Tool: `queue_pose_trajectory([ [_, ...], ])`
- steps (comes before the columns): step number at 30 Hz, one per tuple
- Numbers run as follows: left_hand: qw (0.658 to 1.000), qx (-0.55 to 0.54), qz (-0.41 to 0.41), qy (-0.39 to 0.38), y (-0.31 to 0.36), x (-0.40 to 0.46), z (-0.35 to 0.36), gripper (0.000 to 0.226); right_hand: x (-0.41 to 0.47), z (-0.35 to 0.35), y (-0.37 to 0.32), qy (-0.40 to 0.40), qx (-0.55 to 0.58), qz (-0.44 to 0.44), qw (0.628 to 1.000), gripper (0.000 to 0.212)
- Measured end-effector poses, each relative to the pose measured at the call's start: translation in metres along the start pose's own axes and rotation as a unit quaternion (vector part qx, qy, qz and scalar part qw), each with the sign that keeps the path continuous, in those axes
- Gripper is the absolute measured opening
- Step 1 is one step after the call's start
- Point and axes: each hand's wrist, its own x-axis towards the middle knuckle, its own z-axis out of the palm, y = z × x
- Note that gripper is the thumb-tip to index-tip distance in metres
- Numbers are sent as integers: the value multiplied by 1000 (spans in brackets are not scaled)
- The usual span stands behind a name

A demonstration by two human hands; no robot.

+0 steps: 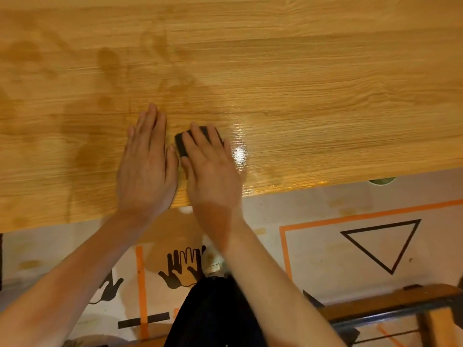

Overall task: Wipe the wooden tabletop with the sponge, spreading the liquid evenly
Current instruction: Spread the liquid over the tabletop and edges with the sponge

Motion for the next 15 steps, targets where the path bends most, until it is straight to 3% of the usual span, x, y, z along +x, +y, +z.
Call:
queue_pose_trajectory([
  [3,1000,2,5,-2,1,-2,2,54,-6,-44,52,-4,-8,-13,1000,39],
  [7,1000,4,4,8,1,-3,3,57,-25,-120,140,99,18,172,980,39],
  [10,1000,6,9,19,0,-2,5,55,-30,-119,138,184,34,256,948,41],
  [12,1000,6,8,26,-1,-3,6,54,-27,-90,106,170,22,224,959,40],
  [15,999,-1,10,35,-2,-2,5,54,-23,-38,48,64,20,93,993,38],
])
